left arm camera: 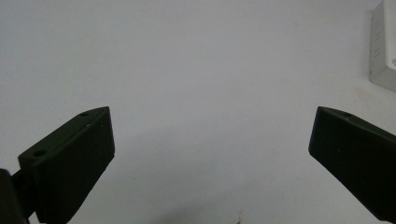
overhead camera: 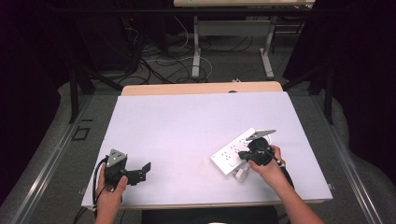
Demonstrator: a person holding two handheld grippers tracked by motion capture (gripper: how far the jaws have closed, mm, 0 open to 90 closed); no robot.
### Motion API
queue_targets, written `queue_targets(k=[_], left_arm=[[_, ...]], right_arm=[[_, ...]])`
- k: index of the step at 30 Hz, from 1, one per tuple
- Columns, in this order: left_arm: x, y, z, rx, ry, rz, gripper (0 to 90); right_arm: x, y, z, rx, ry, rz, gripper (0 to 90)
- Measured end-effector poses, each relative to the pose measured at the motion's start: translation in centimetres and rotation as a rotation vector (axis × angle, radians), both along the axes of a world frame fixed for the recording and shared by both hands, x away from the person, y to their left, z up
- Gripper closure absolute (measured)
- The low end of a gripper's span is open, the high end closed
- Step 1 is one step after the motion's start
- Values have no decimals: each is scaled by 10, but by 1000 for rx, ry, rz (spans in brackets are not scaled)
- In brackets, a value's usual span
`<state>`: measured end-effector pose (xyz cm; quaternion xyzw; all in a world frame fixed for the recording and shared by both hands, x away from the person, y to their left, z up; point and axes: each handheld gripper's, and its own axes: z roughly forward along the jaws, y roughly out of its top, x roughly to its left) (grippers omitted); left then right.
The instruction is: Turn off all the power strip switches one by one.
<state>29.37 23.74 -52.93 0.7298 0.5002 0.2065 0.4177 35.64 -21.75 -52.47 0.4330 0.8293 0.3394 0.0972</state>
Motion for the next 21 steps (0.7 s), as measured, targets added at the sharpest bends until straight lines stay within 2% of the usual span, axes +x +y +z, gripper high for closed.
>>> queue_targets(k=[11,20,21], left_arm=[[0,0,0,1,0,0,3],[0,0,0,2,1,1,3],[0,0,0,3,2,0,3]], right_arm=[[-1,-1,-1,-25,-26,-17,900],[-2,-1,-2,-16,-41,-13,900],[-2,-1,-2,-13,-31,-16,900]])
